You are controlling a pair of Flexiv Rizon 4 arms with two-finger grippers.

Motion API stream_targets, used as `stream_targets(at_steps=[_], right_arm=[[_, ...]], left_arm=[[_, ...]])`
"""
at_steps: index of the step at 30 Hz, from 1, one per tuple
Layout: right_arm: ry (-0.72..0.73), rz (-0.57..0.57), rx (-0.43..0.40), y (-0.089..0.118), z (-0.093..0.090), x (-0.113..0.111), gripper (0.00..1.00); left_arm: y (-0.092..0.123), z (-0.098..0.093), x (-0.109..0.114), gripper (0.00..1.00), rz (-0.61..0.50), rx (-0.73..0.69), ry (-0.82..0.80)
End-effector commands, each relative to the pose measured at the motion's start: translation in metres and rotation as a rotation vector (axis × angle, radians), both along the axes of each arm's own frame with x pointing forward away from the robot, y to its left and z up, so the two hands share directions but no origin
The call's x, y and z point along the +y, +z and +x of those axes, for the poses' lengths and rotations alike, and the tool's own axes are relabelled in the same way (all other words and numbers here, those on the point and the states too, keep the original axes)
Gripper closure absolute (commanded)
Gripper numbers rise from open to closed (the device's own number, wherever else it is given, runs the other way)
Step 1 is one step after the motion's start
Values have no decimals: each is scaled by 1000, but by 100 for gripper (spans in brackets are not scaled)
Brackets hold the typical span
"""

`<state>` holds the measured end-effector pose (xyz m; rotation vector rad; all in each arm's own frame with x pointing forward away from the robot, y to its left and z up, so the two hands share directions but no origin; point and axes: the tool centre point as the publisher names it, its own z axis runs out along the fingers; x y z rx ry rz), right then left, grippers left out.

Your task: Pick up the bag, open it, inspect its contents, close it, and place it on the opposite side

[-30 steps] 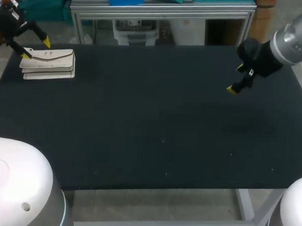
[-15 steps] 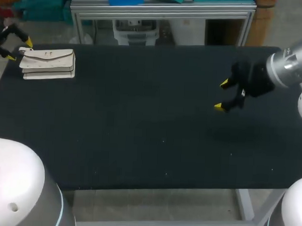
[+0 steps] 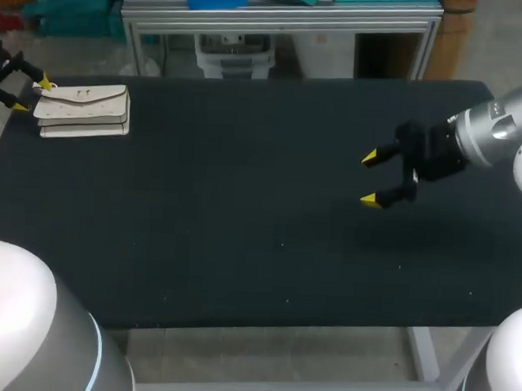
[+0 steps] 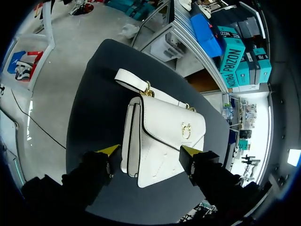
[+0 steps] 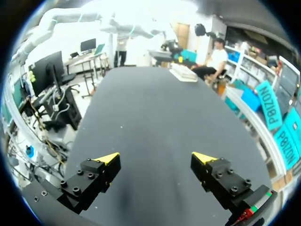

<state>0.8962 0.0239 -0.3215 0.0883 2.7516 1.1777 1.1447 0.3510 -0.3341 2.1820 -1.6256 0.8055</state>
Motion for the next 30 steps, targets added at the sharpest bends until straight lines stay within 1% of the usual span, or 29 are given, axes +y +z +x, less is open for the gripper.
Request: stream_targets(at_steps=[1, 2, 3, 9, 11, 14, 19, 21, 23, 24, 25, 26, 30], right_arm=[[56, 11, 33, -5, 6, 4, 0], [68, 12, 38, -6, 5, 5, 0], [78, 12, 43, -7, 5, 6, 0], [99, -8, 66, -14, 3, 10, 0], [92, -22, 63, -16, 2, 11, 0], [77, -41, 61, -19, 2, 11, 0], [64, -79, 71, -24, 5, 10, 0], [63, -93, 73, -26, 6, 9, 0], [61, -103, 74, -28, 7, 7, 0], [61, -104, 74, -29, 7, 7, 0], [57, -112, 77, -30, 7, 5, 0], [55, -119, 77, -31, 8, 5, 0], [44, -137, 83, -35, 8, 0, 0]], left_arm=[[-8, 19, 10, 44, -123, 95, -109], [-8, 19, 10, 44, -124, 96, -110], [-9, 19, 9, 49, -137, 100, -114], [-16, 15, 7, 64, -148, 110, -124], [-17, 13, 5, 64, -150, 114, -131], [-18, 12, 1, 59, -152, 121, -139], [-19, 9, -2, 62, -150, 133, -150], [-19, 8, -4, 61, -146, 138, -156], [-20, 8, -6, 63, -144, 140, -158], [-20, 8, -7, 73, -144, 141, -158], [-21, 8, -8, 98, -143, 143, -159], [-21, 8, -9, 100, -144, 145, -161], [-23, 2, -18, 100, -155, 155, -178]])
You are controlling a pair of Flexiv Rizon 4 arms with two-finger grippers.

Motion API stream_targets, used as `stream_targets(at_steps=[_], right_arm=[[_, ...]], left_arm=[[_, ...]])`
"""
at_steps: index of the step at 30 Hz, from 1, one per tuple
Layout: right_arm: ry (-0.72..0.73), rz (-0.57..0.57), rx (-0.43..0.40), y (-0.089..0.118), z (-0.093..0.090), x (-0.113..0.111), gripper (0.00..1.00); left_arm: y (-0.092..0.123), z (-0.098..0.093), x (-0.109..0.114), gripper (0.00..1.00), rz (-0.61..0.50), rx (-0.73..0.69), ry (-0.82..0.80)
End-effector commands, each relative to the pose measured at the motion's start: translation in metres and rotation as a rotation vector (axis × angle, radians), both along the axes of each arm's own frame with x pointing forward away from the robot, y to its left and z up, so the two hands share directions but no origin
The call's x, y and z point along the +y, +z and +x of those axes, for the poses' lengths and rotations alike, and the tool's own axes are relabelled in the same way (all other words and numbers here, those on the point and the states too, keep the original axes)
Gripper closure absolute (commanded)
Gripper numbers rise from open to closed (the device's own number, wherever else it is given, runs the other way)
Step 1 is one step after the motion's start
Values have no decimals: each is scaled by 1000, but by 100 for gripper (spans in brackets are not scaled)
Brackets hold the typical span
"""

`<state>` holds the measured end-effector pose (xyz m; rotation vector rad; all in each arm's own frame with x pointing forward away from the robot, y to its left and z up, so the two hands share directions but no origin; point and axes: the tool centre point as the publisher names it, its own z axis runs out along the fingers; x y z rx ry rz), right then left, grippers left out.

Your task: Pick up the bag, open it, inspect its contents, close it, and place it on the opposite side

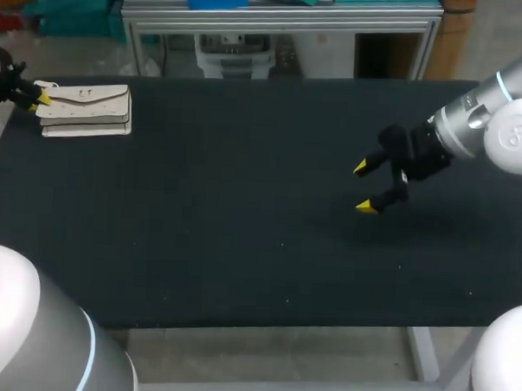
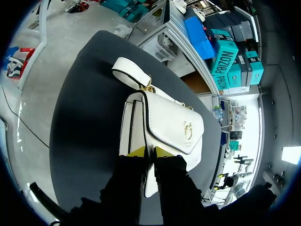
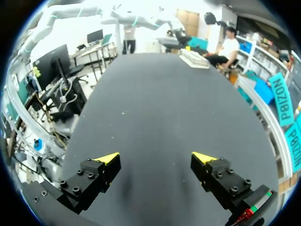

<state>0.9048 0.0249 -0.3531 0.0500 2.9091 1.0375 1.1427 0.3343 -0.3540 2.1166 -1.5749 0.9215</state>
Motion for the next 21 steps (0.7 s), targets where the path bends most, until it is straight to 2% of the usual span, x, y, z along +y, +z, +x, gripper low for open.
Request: stream_targets(at_steps=[1, 5, 7, 9, 16, 18, 21], right_arm=[[-13, -15, 0, -4, -1, -3, 0], [-22, -17, -1, -6, -1, -8, 0], [-29, -18, -5, -7, 0, -10, 0], [-34, -16, -9, -7, 0, -11, 0], [-37, -17, -13, -8, 0, -12, 0], [-37, -17, -13, -8, 0, -12, 0], [-37, -17, -13, -8, 0, -12, 0]], left_arm=[[-4, 2, -4, 100, -72, 196, -202], [-4, -6, -18, 100, -91, 194, -225], [-3, -13, -31, 100, -133, 187, -245], [-3, -20, -44, 100, -126, 180, -255], [4, -42, -104, 100, -241, 127, -258], [5, -49, -121, 100, -205, 100, -207], [6, -51, -125, 100, -218, 95, -180]])
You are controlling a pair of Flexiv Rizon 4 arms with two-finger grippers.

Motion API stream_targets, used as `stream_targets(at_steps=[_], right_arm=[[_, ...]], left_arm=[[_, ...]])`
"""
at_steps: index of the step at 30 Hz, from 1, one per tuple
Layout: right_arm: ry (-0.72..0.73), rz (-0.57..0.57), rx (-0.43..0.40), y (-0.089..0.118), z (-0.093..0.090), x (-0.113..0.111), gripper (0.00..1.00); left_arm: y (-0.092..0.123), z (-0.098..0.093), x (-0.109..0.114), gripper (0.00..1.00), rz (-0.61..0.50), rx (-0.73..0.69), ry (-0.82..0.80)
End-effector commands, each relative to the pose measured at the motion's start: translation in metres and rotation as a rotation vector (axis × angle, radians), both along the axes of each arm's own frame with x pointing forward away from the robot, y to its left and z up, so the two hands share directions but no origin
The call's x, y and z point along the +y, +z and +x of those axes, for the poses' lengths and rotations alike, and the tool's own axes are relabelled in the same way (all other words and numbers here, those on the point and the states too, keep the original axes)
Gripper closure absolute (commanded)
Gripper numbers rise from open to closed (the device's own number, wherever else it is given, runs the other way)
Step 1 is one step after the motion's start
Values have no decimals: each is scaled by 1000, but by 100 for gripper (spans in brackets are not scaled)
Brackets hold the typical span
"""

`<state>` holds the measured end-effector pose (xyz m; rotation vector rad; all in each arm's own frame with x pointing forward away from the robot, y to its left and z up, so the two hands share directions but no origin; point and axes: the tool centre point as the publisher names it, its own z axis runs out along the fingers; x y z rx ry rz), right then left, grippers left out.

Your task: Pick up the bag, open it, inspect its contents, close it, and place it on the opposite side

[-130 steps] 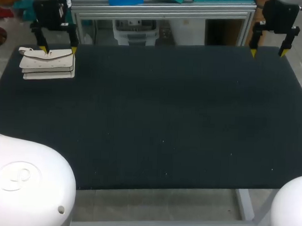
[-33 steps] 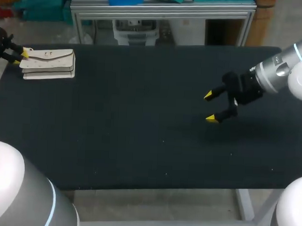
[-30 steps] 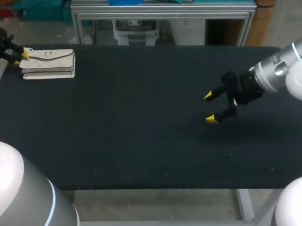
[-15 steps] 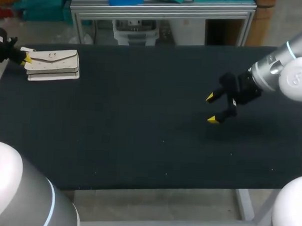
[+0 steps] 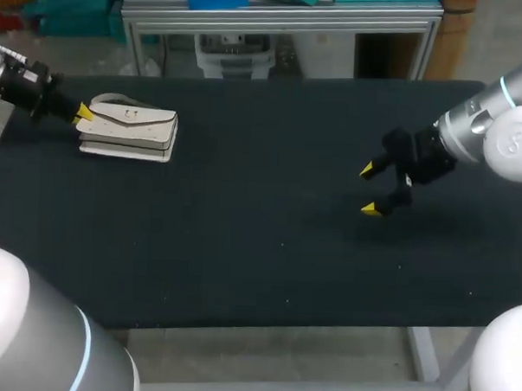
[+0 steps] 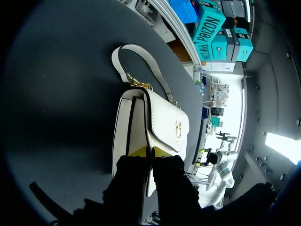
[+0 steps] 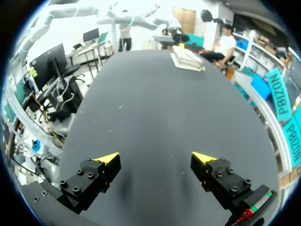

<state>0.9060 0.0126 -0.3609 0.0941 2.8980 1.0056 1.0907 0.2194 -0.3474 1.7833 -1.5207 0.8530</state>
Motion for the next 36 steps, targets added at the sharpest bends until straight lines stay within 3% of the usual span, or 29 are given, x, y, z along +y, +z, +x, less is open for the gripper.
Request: stream_targets(at_steps=[1, 17, 27, 36], right_arm=[[-2, 0, -4, 0, -1, 0, 0], [-2, 0, -4, 0, -1, 0, 0], [-2, 0, -4, 0, -1, 0, 0], [-2, 0, -4, 0, -1, 0, 0]], left_arm=[[-1, 1, -10, 100, 8, -13, 26], [-1, 1, -10, 100, 8, -13, 26], [11, -47, -80, 100, -44, -118, 130], [2, -79, -132, 100, -69, -177, 282]])
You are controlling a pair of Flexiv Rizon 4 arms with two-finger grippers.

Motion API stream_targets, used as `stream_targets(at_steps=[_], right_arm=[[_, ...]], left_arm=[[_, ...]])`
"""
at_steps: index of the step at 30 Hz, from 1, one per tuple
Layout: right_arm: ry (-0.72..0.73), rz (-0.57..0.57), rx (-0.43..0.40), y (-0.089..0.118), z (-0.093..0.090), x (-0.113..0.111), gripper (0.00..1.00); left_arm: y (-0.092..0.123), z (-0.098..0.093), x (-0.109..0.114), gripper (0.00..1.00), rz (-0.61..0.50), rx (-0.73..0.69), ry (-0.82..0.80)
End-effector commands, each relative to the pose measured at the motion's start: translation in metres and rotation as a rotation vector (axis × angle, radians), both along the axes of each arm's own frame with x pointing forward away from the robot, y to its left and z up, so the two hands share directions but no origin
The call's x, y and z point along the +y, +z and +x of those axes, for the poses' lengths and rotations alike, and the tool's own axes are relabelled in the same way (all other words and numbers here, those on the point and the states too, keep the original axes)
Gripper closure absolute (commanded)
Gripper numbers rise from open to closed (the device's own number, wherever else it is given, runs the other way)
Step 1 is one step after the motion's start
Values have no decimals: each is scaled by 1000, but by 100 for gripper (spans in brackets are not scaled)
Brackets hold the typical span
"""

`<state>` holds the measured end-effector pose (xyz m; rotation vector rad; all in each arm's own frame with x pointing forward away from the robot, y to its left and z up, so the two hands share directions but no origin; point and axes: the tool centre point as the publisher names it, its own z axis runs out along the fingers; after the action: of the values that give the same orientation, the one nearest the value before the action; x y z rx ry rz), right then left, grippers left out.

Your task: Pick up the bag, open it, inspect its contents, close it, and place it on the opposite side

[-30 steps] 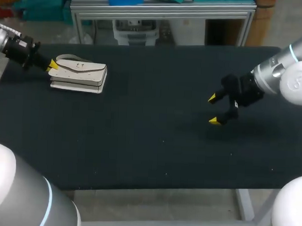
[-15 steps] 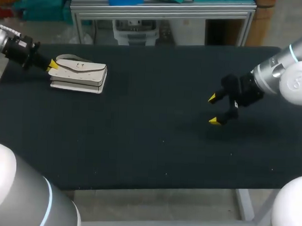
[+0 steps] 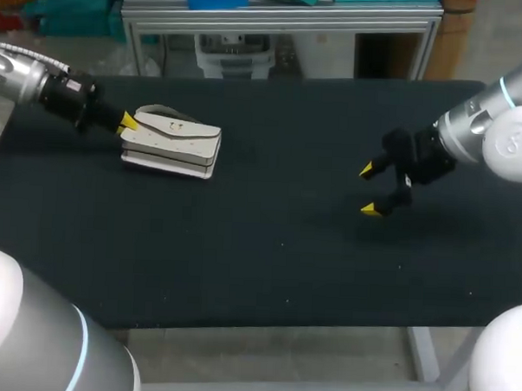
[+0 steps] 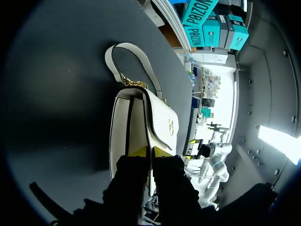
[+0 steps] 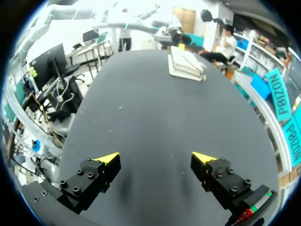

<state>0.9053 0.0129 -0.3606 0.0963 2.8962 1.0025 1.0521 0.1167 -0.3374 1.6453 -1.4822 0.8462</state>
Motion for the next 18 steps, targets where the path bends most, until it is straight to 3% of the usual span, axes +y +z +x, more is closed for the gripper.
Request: stream_targets(at_steps=[1, 5, 18], right_arm=[[0, 1, -2, 0, -1, 0, 0], [0, 1, -2, 0, -1, 0, 0], [0, 1, -2, 0, -1, 0, 0]], left_arm=[[-10, -44, -33, 100, 31, -209, 393], [-17, -59, -44, 100, 23, -211, 445], [-17, -59, -44, 100, 23, -211, 445]])
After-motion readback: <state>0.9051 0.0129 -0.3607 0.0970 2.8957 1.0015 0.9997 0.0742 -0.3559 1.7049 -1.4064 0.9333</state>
